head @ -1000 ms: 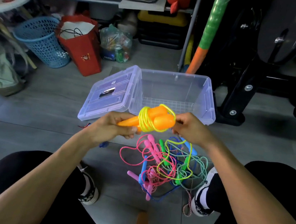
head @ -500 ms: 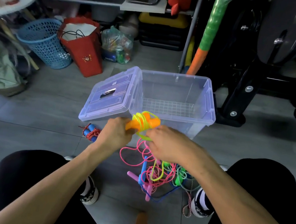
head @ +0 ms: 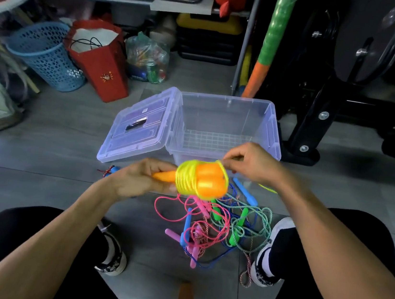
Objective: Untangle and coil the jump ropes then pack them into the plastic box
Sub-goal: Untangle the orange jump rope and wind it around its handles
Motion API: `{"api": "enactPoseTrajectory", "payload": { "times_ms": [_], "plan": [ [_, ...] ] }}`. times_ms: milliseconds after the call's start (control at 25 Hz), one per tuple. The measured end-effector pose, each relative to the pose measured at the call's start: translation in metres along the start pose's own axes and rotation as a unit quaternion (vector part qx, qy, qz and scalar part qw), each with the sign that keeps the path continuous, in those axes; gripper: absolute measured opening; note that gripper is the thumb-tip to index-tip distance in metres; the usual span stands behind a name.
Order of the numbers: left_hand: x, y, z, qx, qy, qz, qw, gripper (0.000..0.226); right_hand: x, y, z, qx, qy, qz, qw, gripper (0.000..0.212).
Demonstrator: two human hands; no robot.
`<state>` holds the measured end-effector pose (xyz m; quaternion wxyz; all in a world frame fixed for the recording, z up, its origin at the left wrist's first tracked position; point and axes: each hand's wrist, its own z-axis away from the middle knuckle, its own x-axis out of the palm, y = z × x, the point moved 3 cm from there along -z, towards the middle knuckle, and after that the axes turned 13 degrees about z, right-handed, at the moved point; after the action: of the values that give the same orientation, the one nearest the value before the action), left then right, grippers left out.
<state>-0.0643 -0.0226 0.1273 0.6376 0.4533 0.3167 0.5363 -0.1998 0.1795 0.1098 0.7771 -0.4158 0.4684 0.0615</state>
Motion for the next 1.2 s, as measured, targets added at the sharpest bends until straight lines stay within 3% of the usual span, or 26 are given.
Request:
{"api": "enactPoseTrajectory", "payload": {
  "times_ms": [80, 160, 240, 320, 440, 480, 520, 600, 720, 840, 1000, 1120, 1200],
  "plan": [
    [-0.01, -0.001, 0.0, 0.044, 0.068, 0.108, 0.991, 0.013, 0.022, -0.005, 0.006, -0.017, -0.032, 0.036, 0.999, 0.031],
    [-0.023, -0.009, -0.007, 0.058, 0.154, 0.123, 0.979, 0.014, 0.046, -0.017, 0.014, -0.041, -0.044, 0.065, 0.996, 0.036],
    [-0.032, -0.019, -0.017, 0.033, 0.246, 0.047, 0.968, 0.006, 0.065, -0.036, 0.022, -0.074, -0.049, 0.12, 0.989, 0.029],
    [-0.031, -0.027, -0.024, -0.021, 0.297, -0.14, 0.944, 0.005, 0.072, -0.055, 0.027, -0.099, -0.048, 0.188, 0.976, 0.021],
    [-0.016, -0.039, -0.024, -0.12, 0.245, -0.427, 0.862, 0.017, 0.05, -0.066, 0.022, -0.117, -0.006, 0.286, 0.951, 0.021],
    [-0.007, -0.039, -0.023, -0.118, 0.212, -0.495, 0.835, 0.022, 0.039, -0.065, 0.018, -0.116, 0.012, 0.298, 0.947, 0.024],
    [0.0, -0.038, -0.025, -0.084, 0.174, -0.541, 0.819, 0.026, 0.028, -0.062, 0.015, -0.109, 0.024, 0.299, 0.948, 0.026],
    [0.007, -0.036, -0.027, 0.023, 0.078, -0.555, 0.828, 0.03, 0.011, -0.052, 0.007, -0.087, 0.038, 0.275, 0.957, 0.027],
    [-0.001, -0.037, -0.022, 0.063, -0.034, -0.394, 0.917, 0.023, -0.005, -0.019, -0.001, -0.025, 0.03, 0.143, 0.989, 0.025],
    [-0.005, -0.022, -0.008, 0.025, -0.005, -0.148, 0.989, 0.023, -0.004, 0.016, -0.002, 0.035, -0.006, 0.065, 0.997, 0.025],
    [-0.017, -0.016, -0.001, 0.053, 0.079, 0.054, 0.994, 0.02, 0.02, 0.027, 0.006, 0.033, -0.02, 0.034, 0.999, 0.027],
    [-0.028, -0.028, -0.003, 0.05, 0.185, 0.201, 0.961, 0.016, 0.039, 0.013, 0.012, 0.032, -0.028, 0.068, 0.997, 0.037],
    [-0.037, -0.034, -0.005, 0.031, 0.29, 0.21, 0.933, 0.009, 0.053, -0.004, 0.021, 0.018, -0.064, 0.112, 0.991, 0.038]
  ]
}}
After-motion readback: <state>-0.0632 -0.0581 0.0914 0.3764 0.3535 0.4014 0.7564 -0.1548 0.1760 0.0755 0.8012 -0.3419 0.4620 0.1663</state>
